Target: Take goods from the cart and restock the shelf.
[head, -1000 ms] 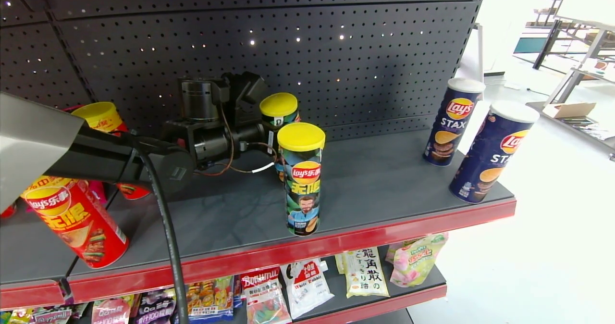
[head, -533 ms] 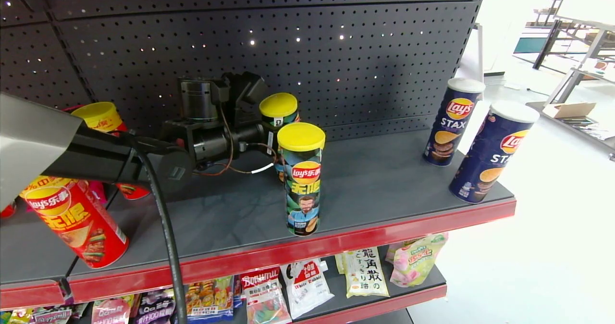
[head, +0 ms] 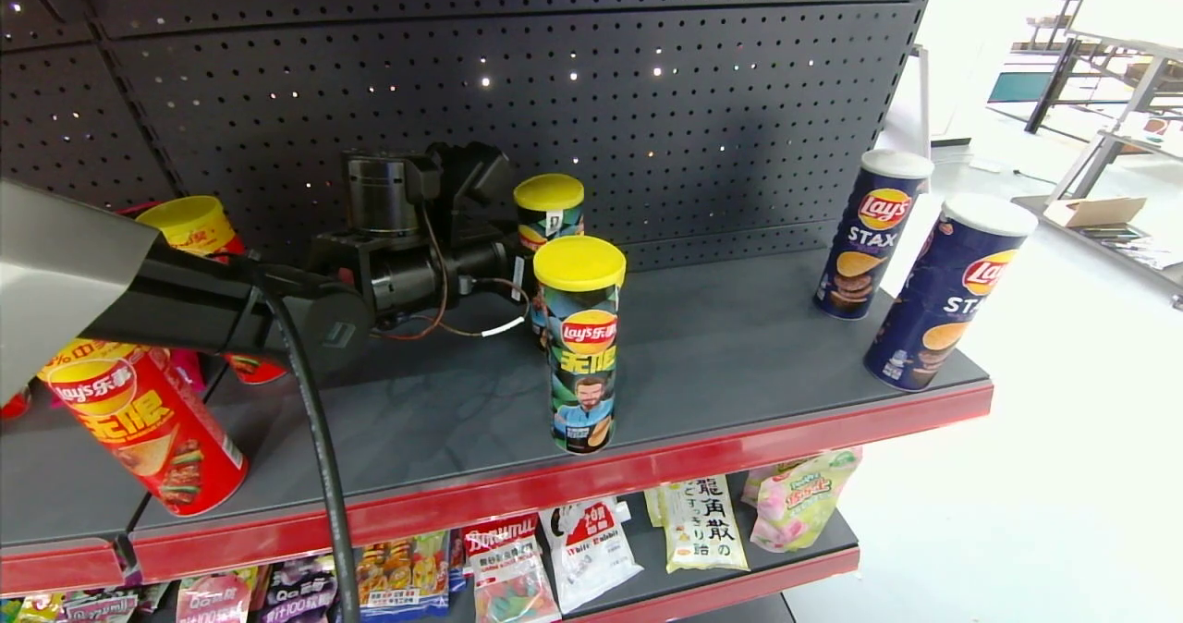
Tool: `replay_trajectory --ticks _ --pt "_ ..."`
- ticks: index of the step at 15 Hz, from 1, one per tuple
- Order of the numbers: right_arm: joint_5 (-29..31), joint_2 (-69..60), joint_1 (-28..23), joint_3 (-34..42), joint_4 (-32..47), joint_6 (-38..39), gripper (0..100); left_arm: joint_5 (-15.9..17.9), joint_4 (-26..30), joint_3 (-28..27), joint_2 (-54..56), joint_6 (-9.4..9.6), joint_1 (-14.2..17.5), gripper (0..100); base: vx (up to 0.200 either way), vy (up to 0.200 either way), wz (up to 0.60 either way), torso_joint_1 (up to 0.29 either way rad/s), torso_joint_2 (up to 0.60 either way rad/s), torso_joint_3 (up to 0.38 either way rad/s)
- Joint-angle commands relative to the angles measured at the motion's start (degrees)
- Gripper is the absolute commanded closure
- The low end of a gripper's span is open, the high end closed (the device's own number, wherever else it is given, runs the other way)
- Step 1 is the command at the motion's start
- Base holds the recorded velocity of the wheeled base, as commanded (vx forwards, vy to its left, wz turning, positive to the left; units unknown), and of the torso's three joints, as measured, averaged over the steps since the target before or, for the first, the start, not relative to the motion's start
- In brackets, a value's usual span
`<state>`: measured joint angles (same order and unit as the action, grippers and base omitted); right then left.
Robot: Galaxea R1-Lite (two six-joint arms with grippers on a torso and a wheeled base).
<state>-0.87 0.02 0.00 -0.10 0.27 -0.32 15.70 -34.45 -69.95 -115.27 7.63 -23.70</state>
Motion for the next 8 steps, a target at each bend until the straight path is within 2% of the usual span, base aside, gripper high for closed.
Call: replay_trajectory --ticks 1,3,5,8 --pt "-0.01 -0.02 0.0 0.01 0.0 -0.03 0 -0.06 -0.09 0.25 0.49 -0.07 -0.03 0 0.0 0.0 0.0 0.0 0.0 0.0" --pt "-0.01 -0.02 0.0 0.01 0.0 -0.03 0 -0.06 -0.09 0.69 1.1 -0.07 -0.03 0 0.0 0.0 0.0 0.0 0.0 0.0" --pt "-0.01 -0.02 0.0 0.01 0.0 -0.03 0 -0.06 -0.18 3.94 3.3 -0.07 0.14 0 0.0 0.0 0.0 0.0 0.0 0.0" --pt "-0.01 -0.02 0.0 0.01 0.0 -0.03 0 -0.14 -0.18 9.74 7.87 0.02 2.34 0 0.0 0.0 0.0 0.0 0.0 0.0"
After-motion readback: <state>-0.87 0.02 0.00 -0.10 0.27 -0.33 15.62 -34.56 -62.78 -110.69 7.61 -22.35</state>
